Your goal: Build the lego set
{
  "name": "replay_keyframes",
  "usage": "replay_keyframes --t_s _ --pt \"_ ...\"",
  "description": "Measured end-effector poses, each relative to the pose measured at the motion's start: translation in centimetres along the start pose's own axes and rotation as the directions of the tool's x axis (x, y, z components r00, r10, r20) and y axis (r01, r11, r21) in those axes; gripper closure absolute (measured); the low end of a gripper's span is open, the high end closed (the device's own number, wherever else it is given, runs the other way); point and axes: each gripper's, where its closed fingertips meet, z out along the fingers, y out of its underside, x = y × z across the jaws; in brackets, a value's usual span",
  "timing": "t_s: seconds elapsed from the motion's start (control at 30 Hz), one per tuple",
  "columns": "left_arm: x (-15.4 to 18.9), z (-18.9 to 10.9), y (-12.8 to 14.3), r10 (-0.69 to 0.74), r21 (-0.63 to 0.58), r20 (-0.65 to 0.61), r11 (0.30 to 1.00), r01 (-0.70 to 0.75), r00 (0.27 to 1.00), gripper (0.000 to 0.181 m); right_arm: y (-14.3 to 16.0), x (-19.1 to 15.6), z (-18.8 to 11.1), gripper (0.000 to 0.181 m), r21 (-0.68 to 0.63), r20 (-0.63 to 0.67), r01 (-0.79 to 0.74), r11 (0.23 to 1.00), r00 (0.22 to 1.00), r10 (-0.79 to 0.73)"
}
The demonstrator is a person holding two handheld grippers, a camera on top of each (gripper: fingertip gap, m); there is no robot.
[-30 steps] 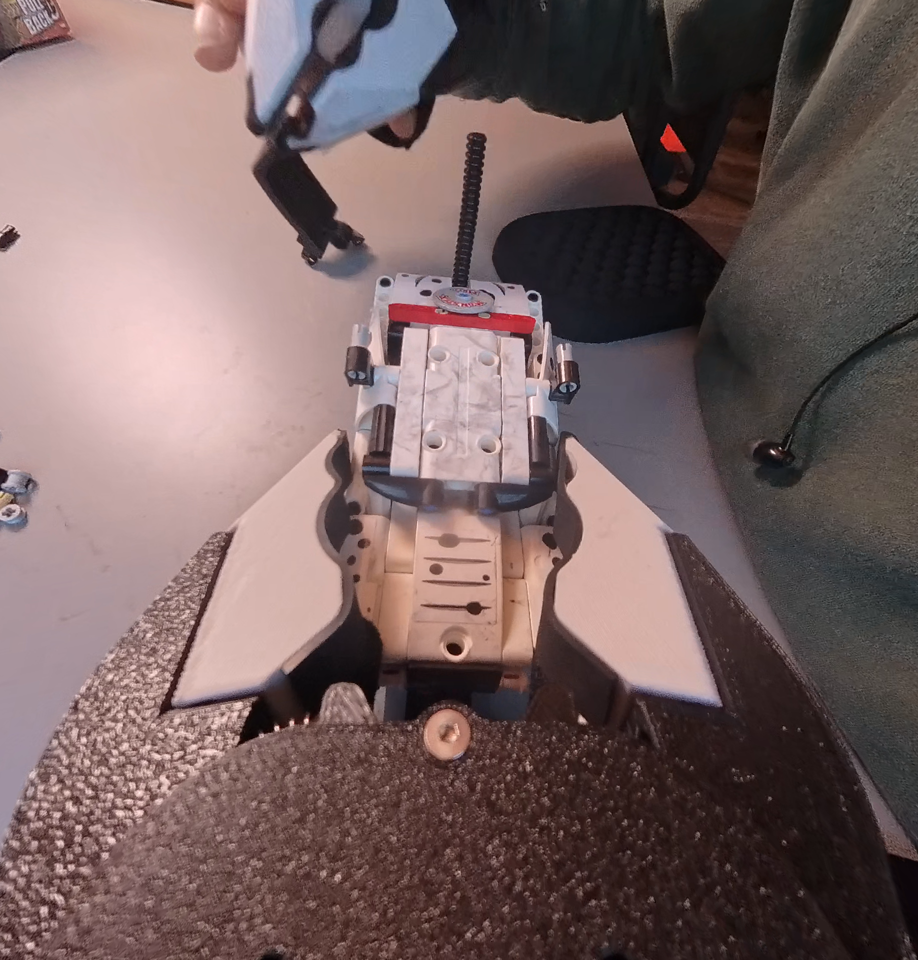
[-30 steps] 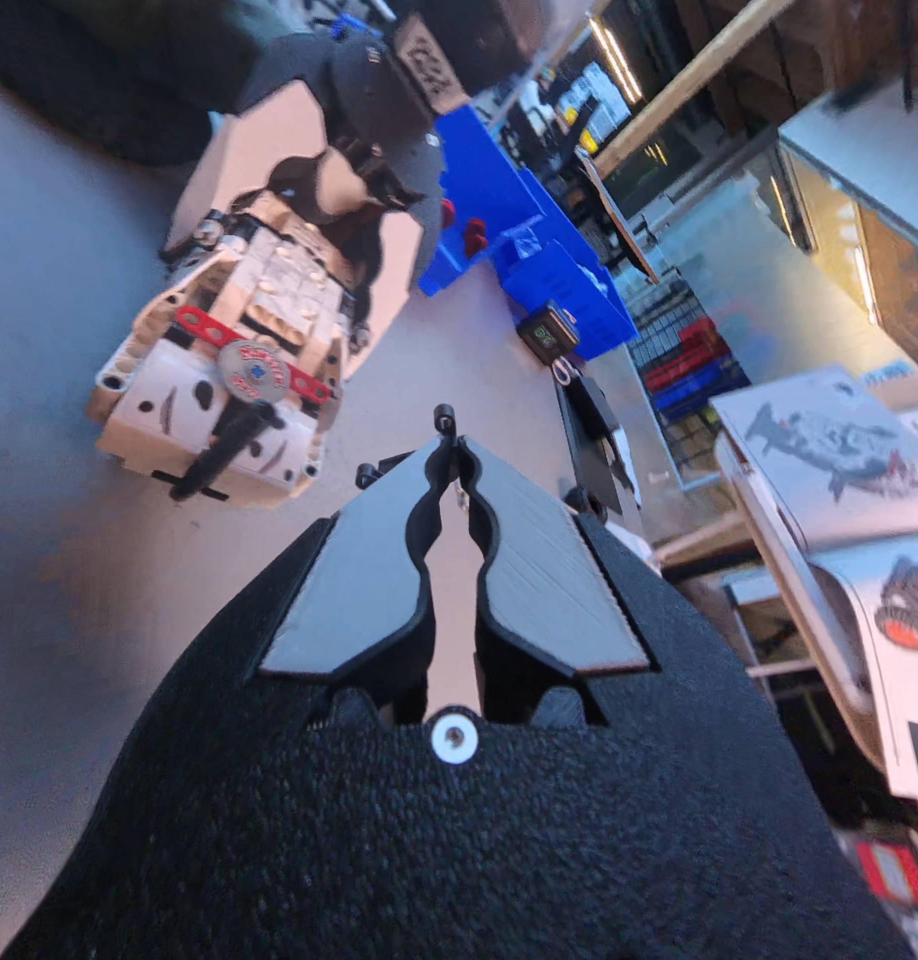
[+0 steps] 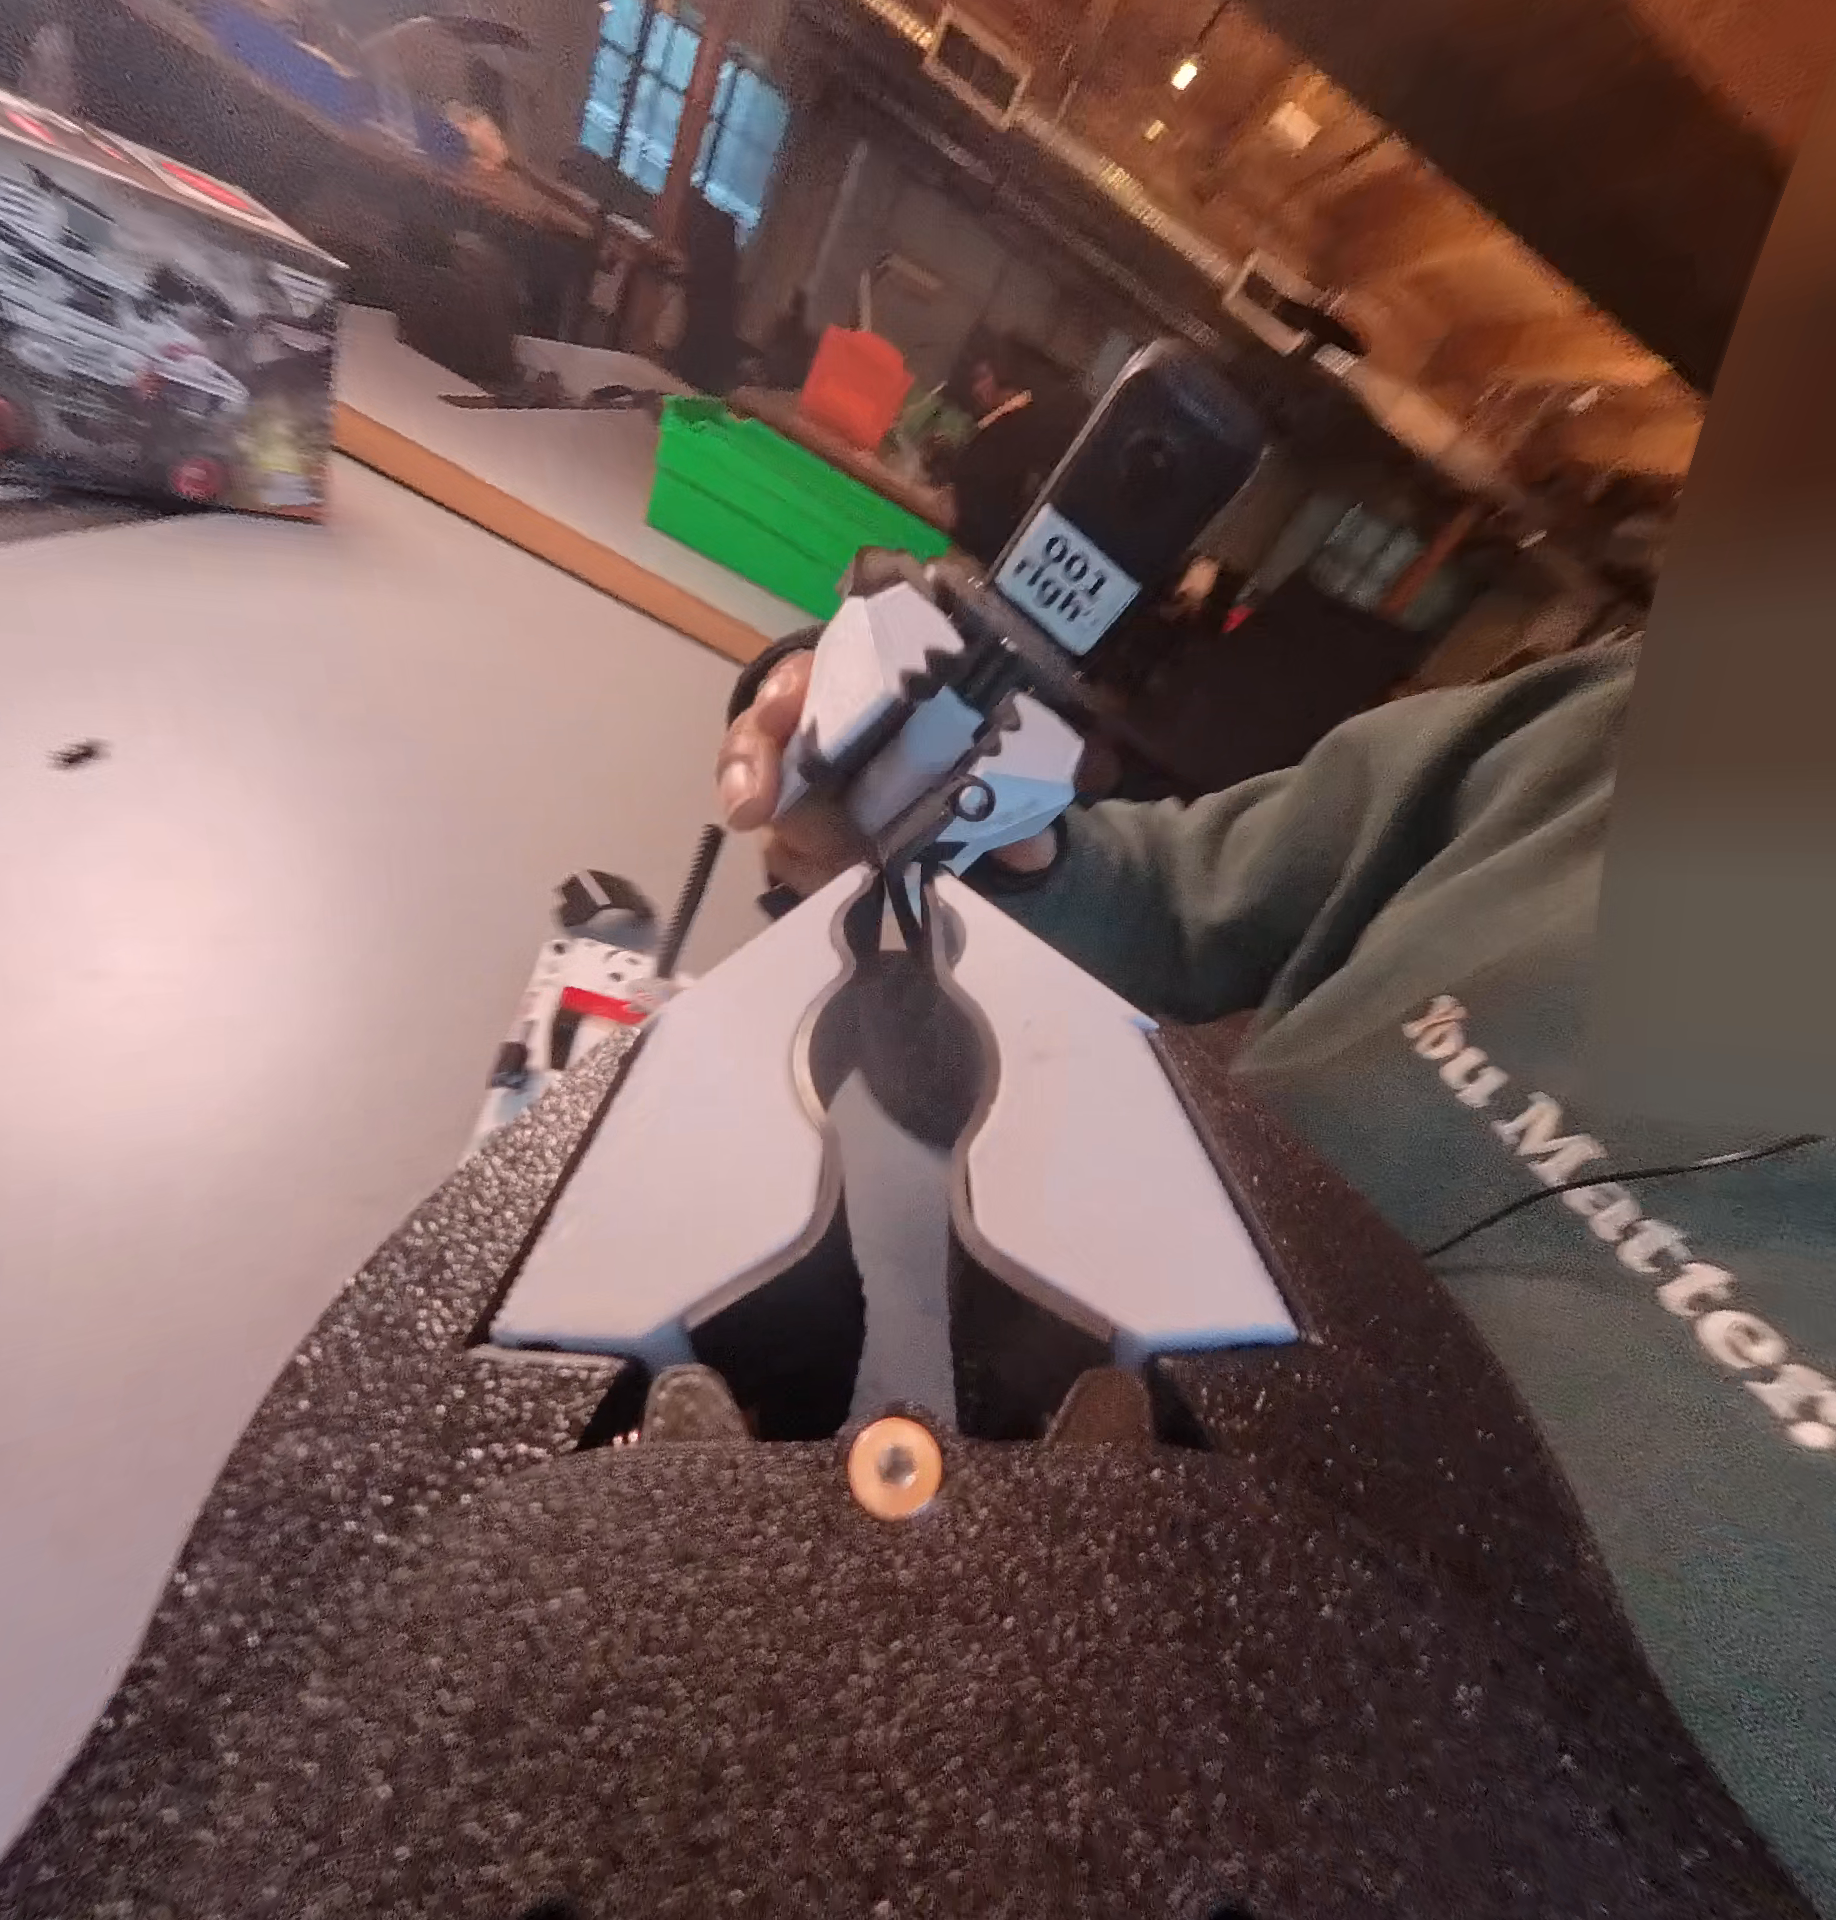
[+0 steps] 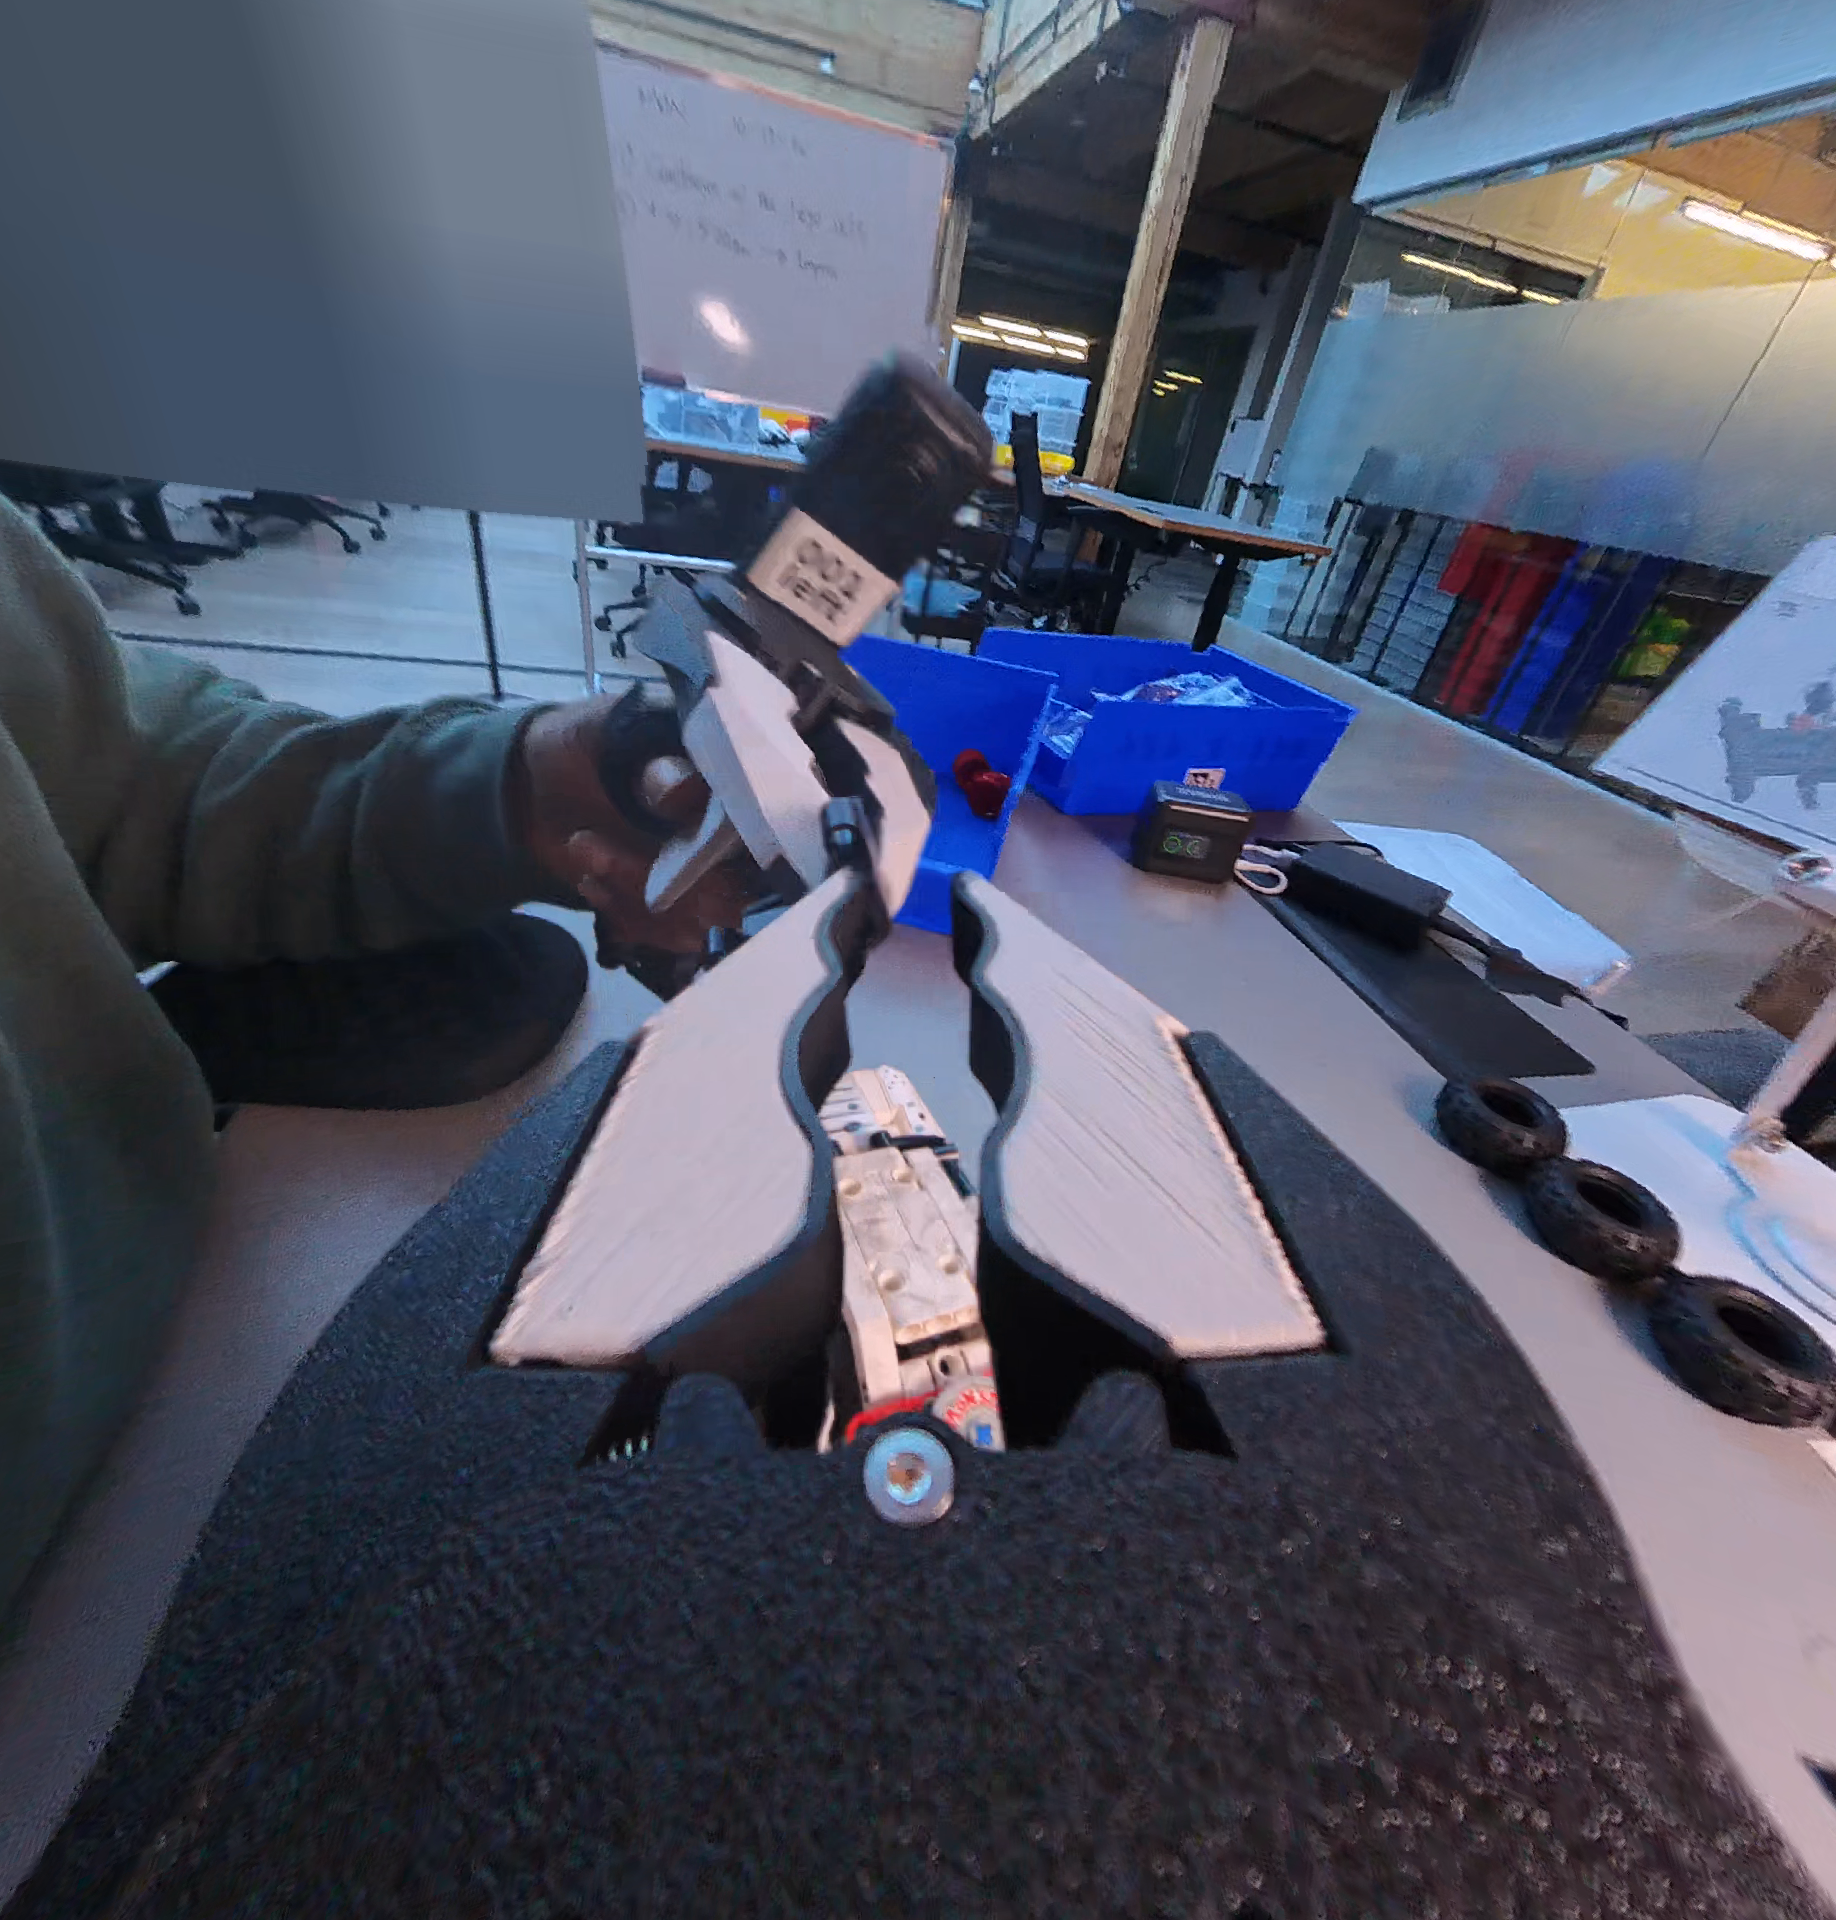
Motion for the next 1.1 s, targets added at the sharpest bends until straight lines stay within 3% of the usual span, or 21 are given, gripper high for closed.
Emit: replay_keyframes --t_s 0.03,0.13,0.2,0.23,0.33,0.47,0.57,0.63,0.7,0.77,0.87,0.93,1.03,1.1 --pt "-1.1 -1.0 -0.3 0.103 -0.034 0.132 0.995 -0.099 0.986 0.181 0.2 0.4 -0.4 0.147 -0.028 -0.009 0.016 0.999 1.000 -0.016" --pt "-4.6 -8.5 -3.0 0.314 -0.151 0.513 0.949 -0.276 0.799 0.181 0.9 4.3 -4.3 0.138 -0.113 -0.131 -0.047 0.993 0.991 0.032" --pt "-7.6 -16.4 -4.0 0.401 -0.293 0.743 0.915 -0.279 0.536 0.181 4.0 7.6 -8.4 0.139 -0.277 -0.247 -0.080 0.957 0.969 0.009" --pt "-9.1 -20.5 -3.5 0.435 -0.381 0.805 0.900 -0.210 0.402 0.181 6.6 8.8 -10.8 0.140 -0.396 -0.288 -0.111 0.912 0.957 -0.009" --pt "-11.8 -29.0 -0.2 0.479 -0.501 0.851 0.864 0.058 0.215 0.181 14.5 8.2 -15.7 0.123 -0.642 -0.330 -0.304 0.704 0.938 0.104" --pt "-13.6 -32.7 2.6 0.484 -0.514 0.856 0.835 0.198 0.179 0.181 20.3 6.9 -16.7 0.118 -0.744 -0.353 -0.340 0.575 0.931 0.094" --pt "-14.2 -32.7 3.4 0.476 -0.508 0.860 0.832 0.223 0.183 0.173 19.6 7.6 -15.6 0.157 -0.677 -0.366 -0.355 0.645 0.922 0.123" --pt "-13.9 -31.8 2.9 0.453 -0.487 0.869 0.853 0.186 0.198 0.154 18.3 7.7 -15.1 0.158 -0.682 -0.321 -0.276 0.678 0.945 0.061" --pt "-12.8 -29.2 1.8 0.387 -0.428 0.874 0.899 0.091 0.293 0.143 15.1 7.5 -13.7 0.158 -0.620 -0.274 -0.163 0.767 0.962 -0.017" --pt "-11.0 -25.0 0.9 0.277 -0.320 0.839 0.947 0.013 0.468 0.133 10.1 7.4 -11.9 0.158 -0.491 -0.261 -0.005 0.871 0.955 -0.142" --pt "-6.5 -16.6 -0.5 0.094 -0.114 0.606 0.993 -0.031 0.790 0.130 2.8 4.4 -8.7 0.158 -0.276 -0.176 0.166 0.947 0.960 -0.219" --pt "-2.7 -11.0 -0.6 0.004 -0.045 0.357 0.999 0.012 0.934 0.132 0.5 2.1 -6.4 0.158 -0.211 -0.099 0.259 0.943 0.954 -0.284" --pt "1.5 -4.5 -0.1 -0.100 -0.009 0.057 0.995 0.100 0.993 0.138 -0.3 -1.0 -2.8 0.158 -0.161 0.001 0.381 0.911 0.923 -0.386" --pt "2.7 -1.9 0.2 -0.163 0.008 -0.046 0.986 0.164 0.985 0.142 0.0 -2.5 -1.0 0.157 -0.141 0.050 0.427 0.893 0.904 -0.424"
